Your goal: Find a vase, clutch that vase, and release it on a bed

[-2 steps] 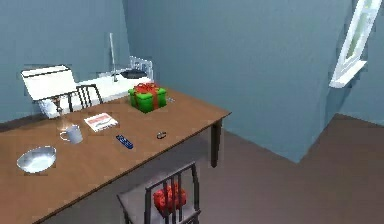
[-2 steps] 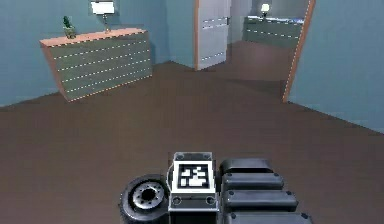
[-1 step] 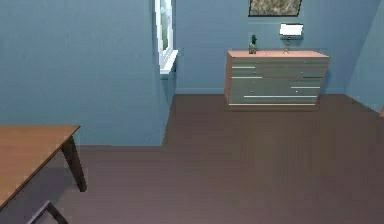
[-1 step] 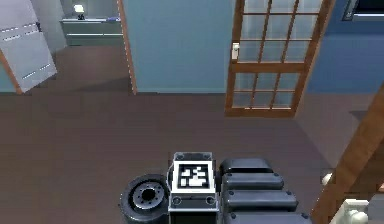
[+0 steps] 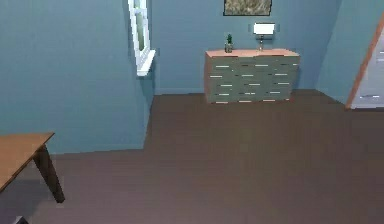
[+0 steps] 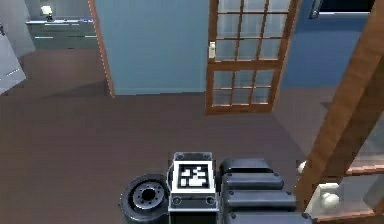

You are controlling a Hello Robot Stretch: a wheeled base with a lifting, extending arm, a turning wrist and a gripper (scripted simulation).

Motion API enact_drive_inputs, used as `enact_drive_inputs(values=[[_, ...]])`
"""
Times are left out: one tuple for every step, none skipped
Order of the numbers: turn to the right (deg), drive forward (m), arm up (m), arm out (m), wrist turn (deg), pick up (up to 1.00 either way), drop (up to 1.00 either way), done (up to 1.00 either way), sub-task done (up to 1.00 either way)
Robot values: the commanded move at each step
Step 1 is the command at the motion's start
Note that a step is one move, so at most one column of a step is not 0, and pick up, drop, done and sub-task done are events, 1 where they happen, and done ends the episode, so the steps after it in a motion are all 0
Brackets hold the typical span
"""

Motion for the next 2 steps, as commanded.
enact_drive_inputs(values=[[0.0,0.25,0.0,0.0,0.0,0.0,0.0,0.0,0.0],[45.0,0.0,0.0,0.0,0.0,0.0,0.0,0.0,0.0]])
